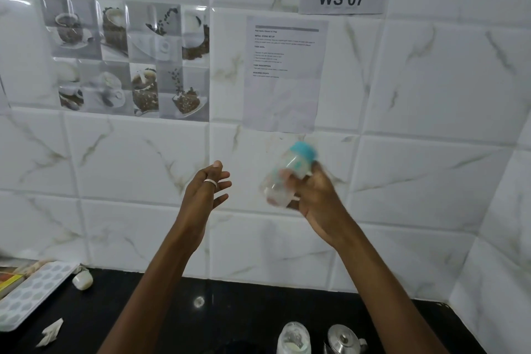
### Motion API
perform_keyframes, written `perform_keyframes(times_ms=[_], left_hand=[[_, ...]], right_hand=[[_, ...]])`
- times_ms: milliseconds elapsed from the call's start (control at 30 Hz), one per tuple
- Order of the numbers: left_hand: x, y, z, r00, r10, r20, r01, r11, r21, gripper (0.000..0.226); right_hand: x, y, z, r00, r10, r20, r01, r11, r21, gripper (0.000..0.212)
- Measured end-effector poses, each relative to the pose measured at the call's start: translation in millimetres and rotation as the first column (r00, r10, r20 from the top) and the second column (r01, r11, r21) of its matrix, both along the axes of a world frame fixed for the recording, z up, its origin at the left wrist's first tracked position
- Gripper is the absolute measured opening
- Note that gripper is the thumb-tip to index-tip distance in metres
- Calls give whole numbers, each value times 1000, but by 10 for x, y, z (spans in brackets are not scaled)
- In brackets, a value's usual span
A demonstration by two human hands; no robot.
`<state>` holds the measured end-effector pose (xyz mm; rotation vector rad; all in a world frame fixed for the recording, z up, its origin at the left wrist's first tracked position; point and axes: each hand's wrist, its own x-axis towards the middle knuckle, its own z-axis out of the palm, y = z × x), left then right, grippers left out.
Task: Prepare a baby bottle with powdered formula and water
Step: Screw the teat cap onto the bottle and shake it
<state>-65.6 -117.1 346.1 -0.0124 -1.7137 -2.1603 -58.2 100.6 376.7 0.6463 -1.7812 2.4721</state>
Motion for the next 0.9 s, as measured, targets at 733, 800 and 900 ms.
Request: perform_keyframes(times_ms=[733,800,900], left_hand=[[-82,7,-16,1000,-9,17,9,1000,-1,36],[-87,5,-24,1000,-9,12,9,1000,-4,35],[-104,4,-20,1000,0,12,0,1000,-2,34]], right_hand=[[-74,48,-78,1000,25,8,-25,1000,18,65],[-89,48,-13,999,-36,38,44,968,-248,60],[-85,-21,-70,997,-68,39,73,987,-140,59]])
